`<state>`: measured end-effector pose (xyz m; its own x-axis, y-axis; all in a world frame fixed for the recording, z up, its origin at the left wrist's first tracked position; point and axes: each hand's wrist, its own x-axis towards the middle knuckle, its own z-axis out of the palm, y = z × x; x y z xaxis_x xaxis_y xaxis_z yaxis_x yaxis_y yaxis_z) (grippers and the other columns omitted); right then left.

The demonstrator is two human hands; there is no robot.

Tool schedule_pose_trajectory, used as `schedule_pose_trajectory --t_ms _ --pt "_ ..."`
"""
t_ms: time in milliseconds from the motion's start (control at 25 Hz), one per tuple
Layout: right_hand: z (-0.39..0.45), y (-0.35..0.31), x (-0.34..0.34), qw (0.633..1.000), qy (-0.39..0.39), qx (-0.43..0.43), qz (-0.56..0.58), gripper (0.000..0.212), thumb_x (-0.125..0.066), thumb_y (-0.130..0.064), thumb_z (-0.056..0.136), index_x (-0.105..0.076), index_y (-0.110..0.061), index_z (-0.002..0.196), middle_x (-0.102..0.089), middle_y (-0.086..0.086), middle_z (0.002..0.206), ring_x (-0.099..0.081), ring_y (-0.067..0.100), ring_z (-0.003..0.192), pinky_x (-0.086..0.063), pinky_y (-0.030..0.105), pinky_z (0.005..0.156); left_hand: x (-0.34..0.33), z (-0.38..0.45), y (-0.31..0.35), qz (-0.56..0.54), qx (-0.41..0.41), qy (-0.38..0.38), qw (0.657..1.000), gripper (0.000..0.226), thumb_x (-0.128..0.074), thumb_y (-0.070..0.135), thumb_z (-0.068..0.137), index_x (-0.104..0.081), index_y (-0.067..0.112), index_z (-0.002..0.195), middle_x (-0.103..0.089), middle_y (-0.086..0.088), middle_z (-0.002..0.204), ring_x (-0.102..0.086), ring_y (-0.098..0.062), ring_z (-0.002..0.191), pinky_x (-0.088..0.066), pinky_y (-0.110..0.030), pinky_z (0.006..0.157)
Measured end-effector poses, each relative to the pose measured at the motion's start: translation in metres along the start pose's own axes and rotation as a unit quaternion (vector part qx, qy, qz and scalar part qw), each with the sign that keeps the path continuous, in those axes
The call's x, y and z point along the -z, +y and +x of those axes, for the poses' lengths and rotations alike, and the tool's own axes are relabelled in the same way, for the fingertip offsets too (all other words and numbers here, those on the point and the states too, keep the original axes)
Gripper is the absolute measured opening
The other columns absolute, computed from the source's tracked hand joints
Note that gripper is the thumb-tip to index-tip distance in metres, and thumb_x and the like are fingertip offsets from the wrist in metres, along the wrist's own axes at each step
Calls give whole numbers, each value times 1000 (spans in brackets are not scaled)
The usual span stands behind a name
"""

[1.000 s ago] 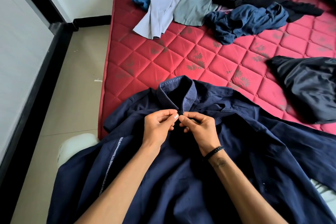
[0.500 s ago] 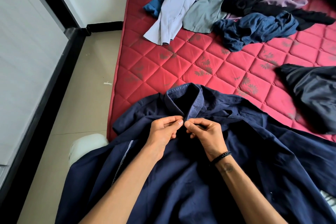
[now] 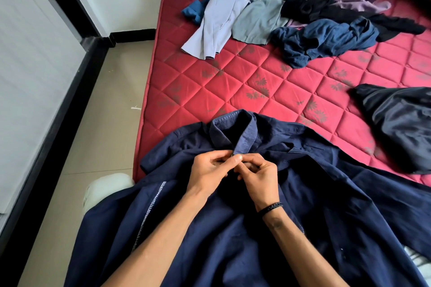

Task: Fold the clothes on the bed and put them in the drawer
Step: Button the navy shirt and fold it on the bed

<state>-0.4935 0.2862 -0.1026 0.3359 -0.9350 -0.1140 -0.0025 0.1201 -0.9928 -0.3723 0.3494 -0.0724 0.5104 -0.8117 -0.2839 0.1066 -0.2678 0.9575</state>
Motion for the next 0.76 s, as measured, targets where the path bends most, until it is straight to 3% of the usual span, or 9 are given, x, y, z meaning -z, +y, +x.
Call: schedule_pose_trajectory --t_ms 120,280,480,600,760 --pt "-4 0 -5 1000 21 12 -20 16 -79 -3 86 -77 -19 81 -72 19 88 -60 12 54 -49 20 54 3 4 -4 11 4 22 1000 17 -80 18 88 -79 19 105 -80 -2 94 -76 -14 89 -56 -22 66" --pt "-5 -1 -6 1000 21 12 -13 10 -84 -9 83 -80 -18 83 -75 13 88 -59 13 55 -50 22 55 3 8 -10 31 -13 49 998 14 -75 17 92 -81 16 106 -80 1 92 -75 -15 81 -57 -24 66" --pt "-7 -5 -6 999 30 -19 -6 11 -86 -14 82 -77 -14 87 -74 10 71 -59 12 53 -50 24 56 5 10 -7 54 -21 53 997 12 -77 22 91 -82 22 102 -80 5 90 -74 -13 76 -61 -30 70" --pt "-7 -7 -5 999 25 -29 2 16 -86 -14 82 -75 -8 92 -75 10 71 -61 12 54 -51 23 58 8 11 -3 36 2 42 998 10 -80 23 88 -82 26 97 -80 2 85 -69 -11 71 -58 -28 70" --pt "-8 -8 -4 999 15 -29 -6 17 -86 -13 81 -75 -8 93 -75 10 70 -62 12 54 -52 22 58 10 11 2 -2 24 30 999 9 -80 15 88 -81 16 97 -79 -6 82 -64 -9 68 -53 -22 65"
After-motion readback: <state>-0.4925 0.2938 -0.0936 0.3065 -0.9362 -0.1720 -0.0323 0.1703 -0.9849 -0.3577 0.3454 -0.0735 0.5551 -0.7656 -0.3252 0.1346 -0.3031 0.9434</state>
